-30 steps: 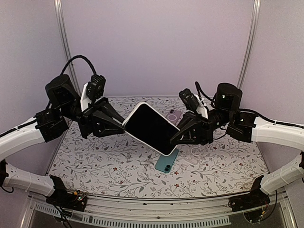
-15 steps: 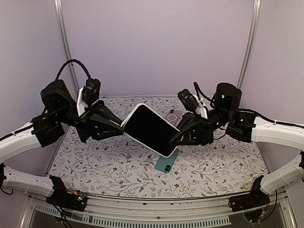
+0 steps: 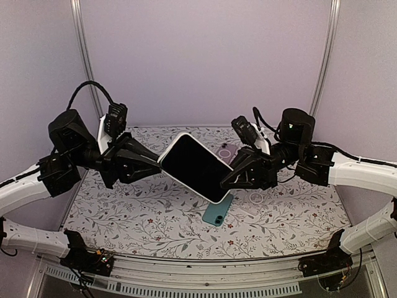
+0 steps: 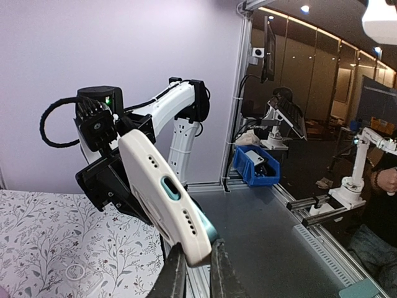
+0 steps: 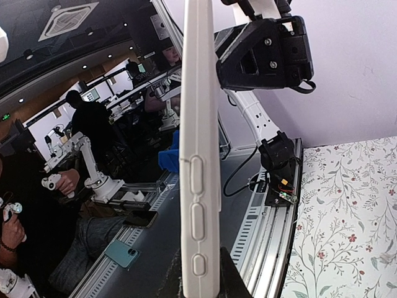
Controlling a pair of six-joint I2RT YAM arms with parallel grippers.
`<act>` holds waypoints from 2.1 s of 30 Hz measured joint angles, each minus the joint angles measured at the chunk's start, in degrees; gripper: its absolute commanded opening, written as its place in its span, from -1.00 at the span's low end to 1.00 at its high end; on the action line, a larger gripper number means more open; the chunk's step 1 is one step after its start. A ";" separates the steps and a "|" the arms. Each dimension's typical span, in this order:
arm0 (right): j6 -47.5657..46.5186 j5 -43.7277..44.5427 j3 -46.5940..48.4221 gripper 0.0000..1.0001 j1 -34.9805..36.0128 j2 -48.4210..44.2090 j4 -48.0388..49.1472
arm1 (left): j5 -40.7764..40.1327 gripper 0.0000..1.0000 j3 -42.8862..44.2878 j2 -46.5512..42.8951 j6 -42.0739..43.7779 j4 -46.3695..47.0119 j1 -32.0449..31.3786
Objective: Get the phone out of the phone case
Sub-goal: Remove the phone from the bottom left corner of the phone case.
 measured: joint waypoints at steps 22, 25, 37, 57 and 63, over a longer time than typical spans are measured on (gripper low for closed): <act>-0.39 0.20 0.22 -1.00 -0.48 -1.07 -3.39 | -5.66 -1.00 -3.67 -1.14 -3.61 3.41 -0.35; -0.37 0.20 0.22 -1.00 -0.50 -1.14 -3.41 | -6.16 -1.00 -3.87 -1.25 -3.87 3.63 -0.37; 0.70 0.57 0.28 -1.00 -0.50 -1.42 -3.39 | -10.88 -1.00 -4.02 -1.79 -3.58 2.56 -0.68; 1.77 3.28 1.22 -1.00 0.22 -1.62 -3.87 | -17.66 -0.01 -5.25 -1.92 -3.61 2.36 -0.70; 0.76 11.08 1.73 -1.00 2.27 -1.49 -6.25 | -21.99 0.34 -6.60 -2.75 -3.63 -1.25 -0.44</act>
